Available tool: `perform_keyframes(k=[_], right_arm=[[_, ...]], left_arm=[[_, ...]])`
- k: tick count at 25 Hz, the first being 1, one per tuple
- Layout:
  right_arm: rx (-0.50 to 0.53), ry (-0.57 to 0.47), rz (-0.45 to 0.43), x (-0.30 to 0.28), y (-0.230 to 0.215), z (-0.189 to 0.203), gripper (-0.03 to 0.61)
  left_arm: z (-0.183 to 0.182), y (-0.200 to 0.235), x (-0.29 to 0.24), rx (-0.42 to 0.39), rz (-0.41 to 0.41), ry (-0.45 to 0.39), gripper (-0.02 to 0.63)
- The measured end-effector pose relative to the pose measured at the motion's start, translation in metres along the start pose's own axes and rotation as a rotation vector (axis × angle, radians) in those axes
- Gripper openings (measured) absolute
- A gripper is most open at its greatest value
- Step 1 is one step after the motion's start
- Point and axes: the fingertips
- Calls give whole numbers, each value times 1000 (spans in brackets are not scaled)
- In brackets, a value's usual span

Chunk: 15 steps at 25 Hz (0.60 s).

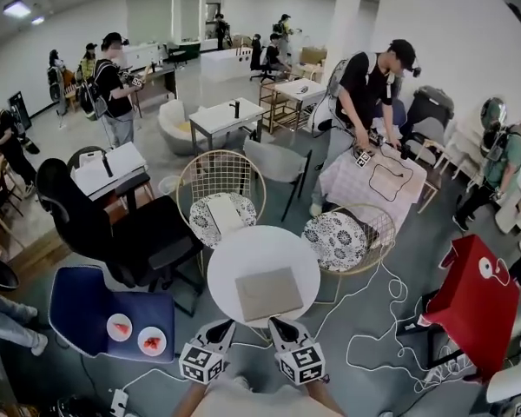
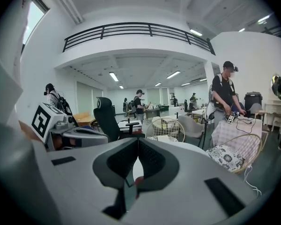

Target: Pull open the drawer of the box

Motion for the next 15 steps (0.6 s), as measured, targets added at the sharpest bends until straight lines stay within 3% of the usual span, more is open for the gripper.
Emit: perform_keyframes(k=[8, 15], right_arm=[[-44, 50, -10, -16, -37, 12, 17], [-40, 54, -51, -24, -76, 12, 17]], left_arm=[[7, 12, -34, 17, -6, 50, 12], [15, 9, -63, 53, -61, 77, 11]])
Point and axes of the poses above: the fingertips, and each gripper's own axes: x backward along the fingers, y to its left, z out of its underside, and after that the axes turned 13 degrees about y, right-handed
